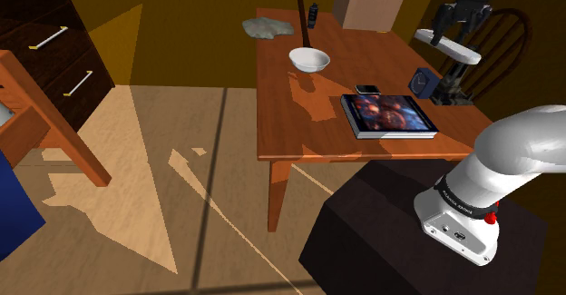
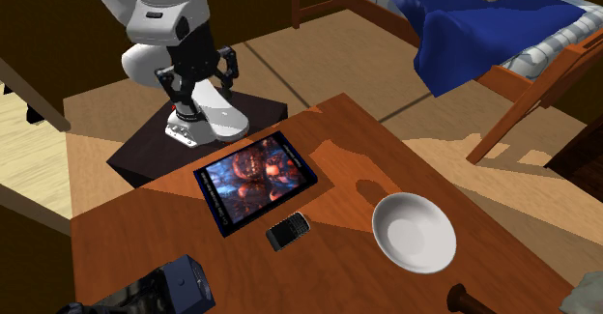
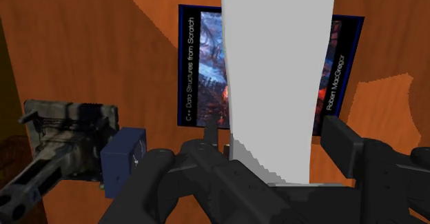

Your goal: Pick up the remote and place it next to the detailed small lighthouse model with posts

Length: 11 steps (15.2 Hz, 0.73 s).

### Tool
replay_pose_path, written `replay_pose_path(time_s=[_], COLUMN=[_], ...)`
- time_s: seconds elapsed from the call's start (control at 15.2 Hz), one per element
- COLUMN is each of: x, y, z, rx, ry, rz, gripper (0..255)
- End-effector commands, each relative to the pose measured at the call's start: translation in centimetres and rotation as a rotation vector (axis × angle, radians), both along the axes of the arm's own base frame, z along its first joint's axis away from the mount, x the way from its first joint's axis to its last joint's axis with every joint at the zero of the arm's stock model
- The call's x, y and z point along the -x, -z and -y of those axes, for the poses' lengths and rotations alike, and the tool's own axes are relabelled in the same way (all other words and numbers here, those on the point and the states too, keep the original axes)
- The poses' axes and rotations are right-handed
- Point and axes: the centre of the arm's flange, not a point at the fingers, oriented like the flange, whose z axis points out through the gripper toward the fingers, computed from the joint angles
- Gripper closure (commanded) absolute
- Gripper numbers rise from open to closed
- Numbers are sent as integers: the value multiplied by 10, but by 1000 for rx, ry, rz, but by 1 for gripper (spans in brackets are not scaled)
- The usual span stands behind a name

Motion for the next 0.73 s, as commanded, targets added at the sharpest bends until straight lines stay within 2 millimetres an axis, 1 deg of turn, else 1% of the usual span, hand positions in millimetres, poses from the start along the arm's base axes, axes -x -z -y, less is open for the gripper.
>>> replay_pose_path(time_s=[0.0, 0.66], x=[18, 108], y=[1, 0], z=[21, 117], rx=[0, 0], ry=[-1, -1], rz=[0, 0], gripper=[255, 255])
